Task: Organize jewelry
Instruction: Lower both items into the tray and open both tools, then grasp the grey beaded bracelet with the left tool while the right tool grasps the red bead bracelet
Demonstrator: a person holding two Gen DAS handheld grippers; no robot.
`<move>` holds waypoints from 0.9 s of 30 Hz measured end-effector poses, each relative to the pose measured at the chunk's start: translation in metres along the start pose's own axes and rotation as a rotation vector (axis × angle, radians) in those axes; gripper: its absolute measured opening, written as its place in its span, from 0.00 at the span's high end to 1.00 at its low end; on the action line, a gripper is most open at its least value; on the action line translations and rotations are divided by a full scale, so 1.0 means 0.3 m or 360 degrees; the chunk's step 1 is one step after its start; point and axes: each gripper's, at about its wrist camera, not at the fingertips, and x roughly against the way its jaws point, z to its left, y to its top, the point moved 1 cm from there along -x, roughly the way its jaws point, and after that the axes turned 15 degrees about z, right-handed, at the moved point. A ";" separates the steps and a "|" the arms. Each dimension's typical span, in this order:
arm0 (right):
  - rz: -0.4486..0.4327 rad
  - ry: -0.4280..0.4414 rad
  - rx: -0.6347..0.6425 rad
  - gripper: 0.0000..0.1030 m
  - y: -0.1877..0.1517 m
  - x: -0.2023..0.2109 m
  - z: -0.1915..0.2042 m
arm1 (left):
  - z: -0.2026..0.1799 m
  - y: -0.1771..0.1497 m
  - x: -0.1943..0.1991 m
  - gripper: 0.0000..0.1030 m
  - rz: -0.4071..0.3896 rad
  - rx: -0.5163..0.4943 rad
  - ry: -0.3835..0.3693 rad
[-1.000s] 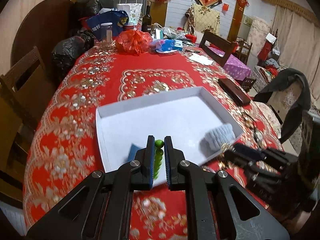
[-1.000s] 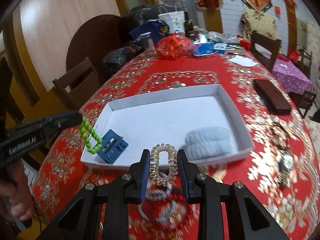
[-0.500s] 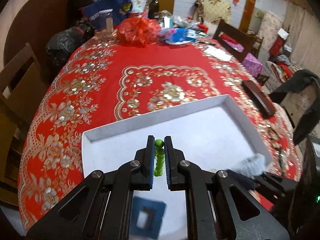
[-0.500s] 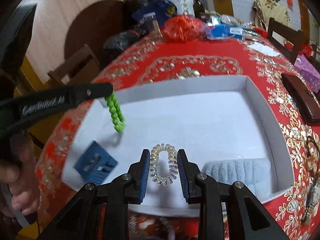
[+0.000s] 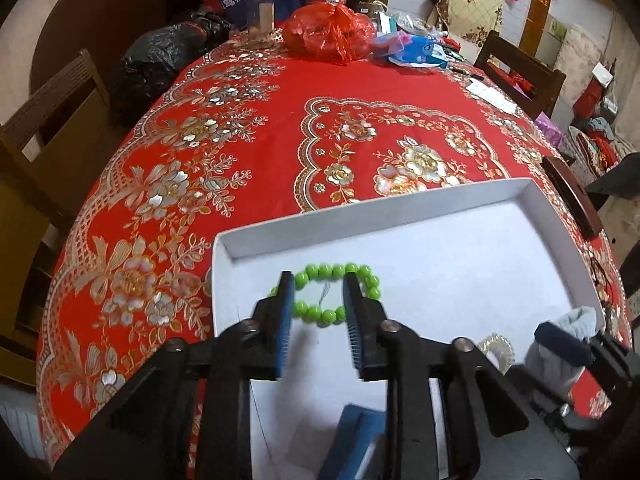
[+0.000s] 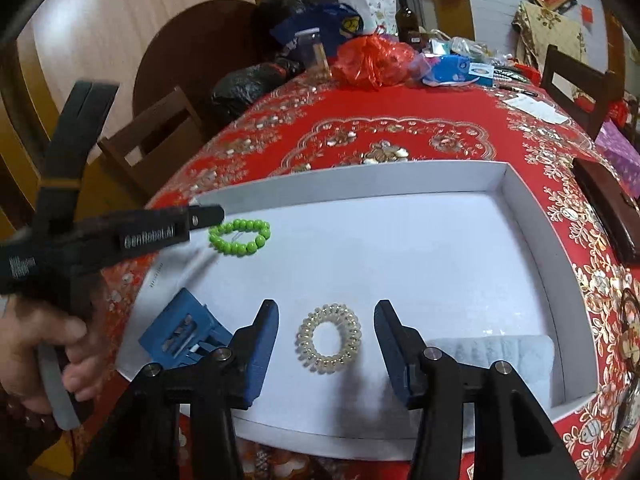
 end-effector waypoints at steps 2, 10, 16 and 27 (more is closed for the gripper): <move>-0.0028 0.0001 -0.0006 0.54 -0.011 0.022 -0.002 | -0.002 -0.016 0.012 0.71 -0.0003 0.0002 -0.0004; -0.0136 0.0026 -0.0075 0.54 -0.119 0.203 -0.034 | -0.042 -0.180 0.161 0.71 -0.0123 -0.0035 -0.0117; -0.0147 -0.0042 -0.0291 0.53 -0.289 0.301 -0.117 | -0.173 -0.401 0.249 0.70 -0.0174 -0.0263 -0.0200; 0.0018 -0.0124 -0.0564 0.52 -0.448 0.237 -0.137 | -0.308 -0.493 0.112 0.70 -0.0008 -0.0243 -0.0276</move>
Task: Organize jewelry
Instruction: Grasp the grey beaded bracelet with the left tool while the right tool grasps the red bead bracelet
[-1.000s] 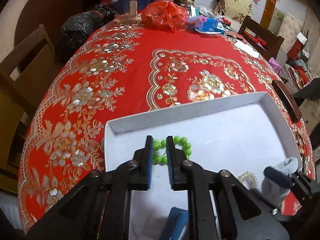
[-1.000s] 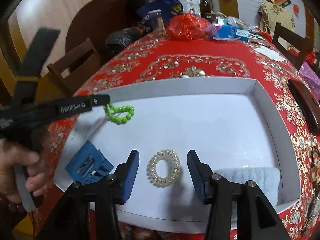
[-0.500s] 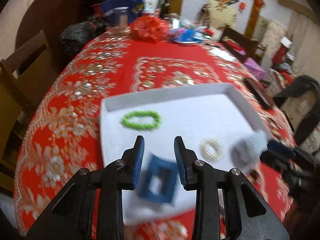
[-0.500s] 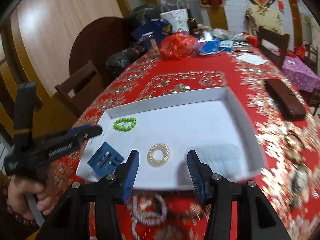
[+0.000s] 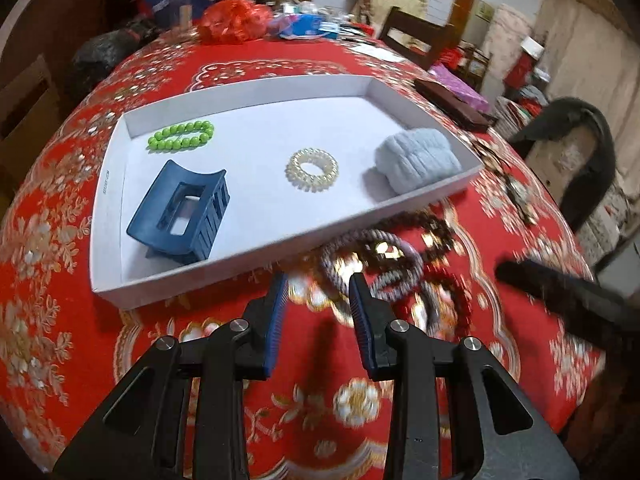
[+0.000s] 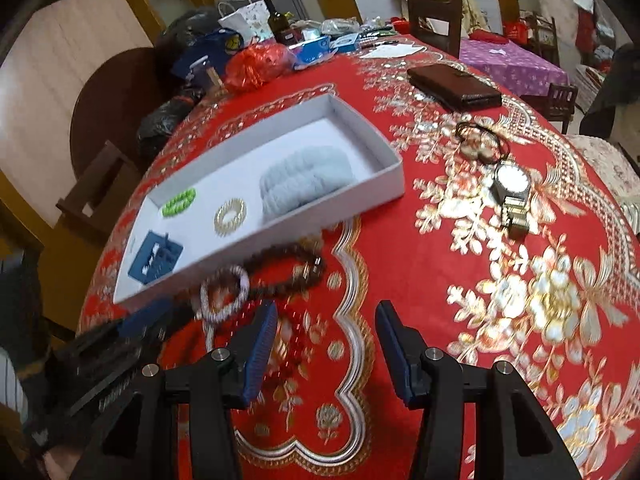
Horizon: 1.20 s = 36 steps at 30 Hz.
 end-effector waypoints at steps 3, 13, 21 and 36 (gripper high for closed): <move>0.0025 -0.0019 0.0010 0.52 -0.010 -0.023 -0.004 | 0.000 0.031 -0.021 0.70 -0.0001 0.0067 0.0024; 0.0037 -0.0028 0.0053 0.53 -0.034 -0.026 -0.022 | -0.024 -0.014 -0.067 0.95 0.0023 -0.0085 0.0190; 0.0101 -0.0069 0.0331 0.56 -0.044 -0.086 0.081 | 0.115 -0.138 -0.001 0.95 -0.0052 0.0001 0.0093; 0.0010 -0.0392 0.0599 0.81 -0.058 -0.127 0.164 | 0.124 -0.176 0.014 0.94 -0.0080 -0.0013 0.0088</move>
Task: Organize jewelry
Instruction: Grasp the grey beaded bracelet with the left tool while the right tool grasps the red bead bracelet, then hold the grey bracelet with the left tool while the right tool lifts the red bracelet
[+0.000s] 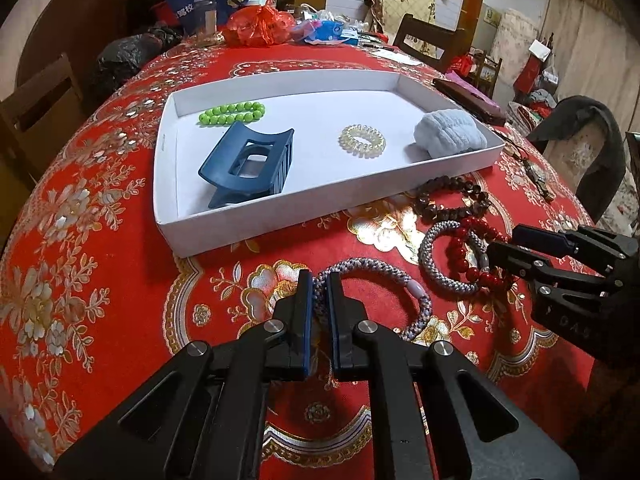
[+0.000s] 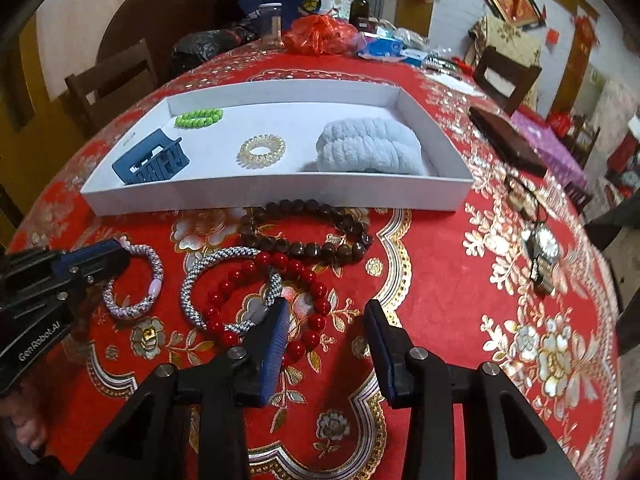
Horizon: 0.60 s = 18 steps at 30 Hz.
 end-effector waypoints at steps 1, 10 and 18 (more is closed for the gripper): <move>-0.0010 0.0007 0.0022 0.85 -0.004 0.001 0.011 | 0.000 -0.001 0.000 0.94 0.0000 0.0001 -0.0002; -0.0020 0.0121 -0.0061 0.87 -0.003 0.000 -0.013 | 0.001 -0.002 0.001 0.94 0.0000 -0.0003 0.0010; -0.0078 0.0192 -0.0119 0.92 -0.022 0.086 -0.023 | 0.010 0.001 0.002 0.94 -0.0002 0.0005 -0.0006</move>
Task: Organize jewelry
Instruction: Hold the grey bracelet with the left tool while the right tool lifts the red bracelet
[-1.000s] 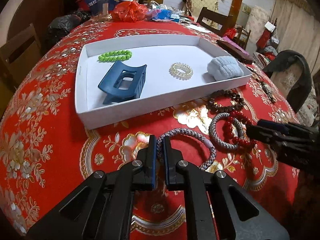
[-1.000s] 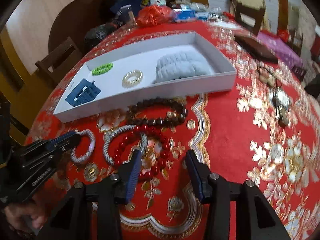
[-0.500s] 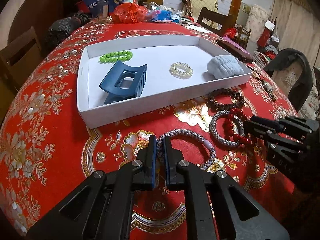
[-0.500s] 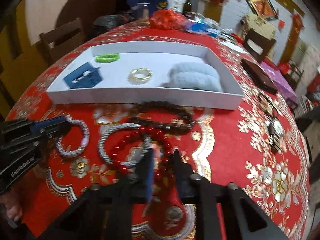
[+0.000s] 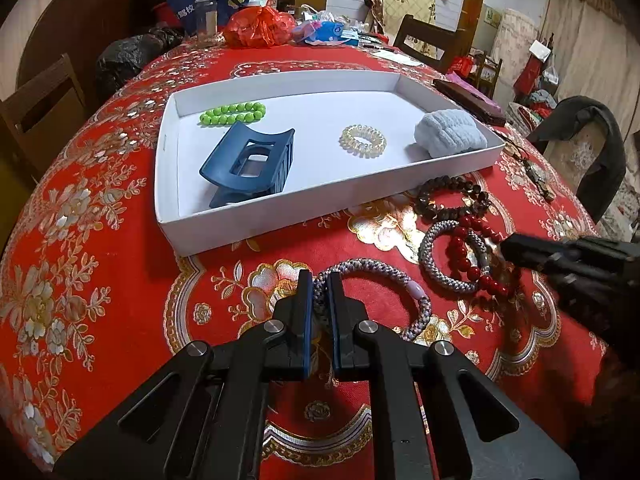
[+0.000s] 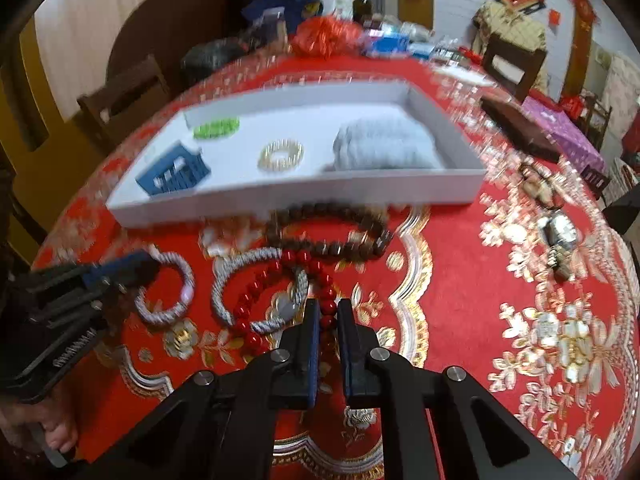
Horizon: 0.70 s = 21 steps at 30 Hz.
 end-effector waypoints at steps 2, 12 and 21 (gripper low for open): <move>-0.0063 0.0019 -0.0006 0.92 -0.003 0.043 0.001 | 0.001 0.000 0.001 0.94 0.0000 0.0000 0.0001; -0.0180 0.0084 -0.0175 0.92 -0.033 0.123 -0.048 | -0.011 0.000 0.001 0.94 -0.0002 -0.0025 0.0053; -0.0411 0.0159 -0.0249 0.92 -0.035 0.231 -0.087 | -0.049 0.002 -0.007 0.93 -0.0006 -0.0076 0.0159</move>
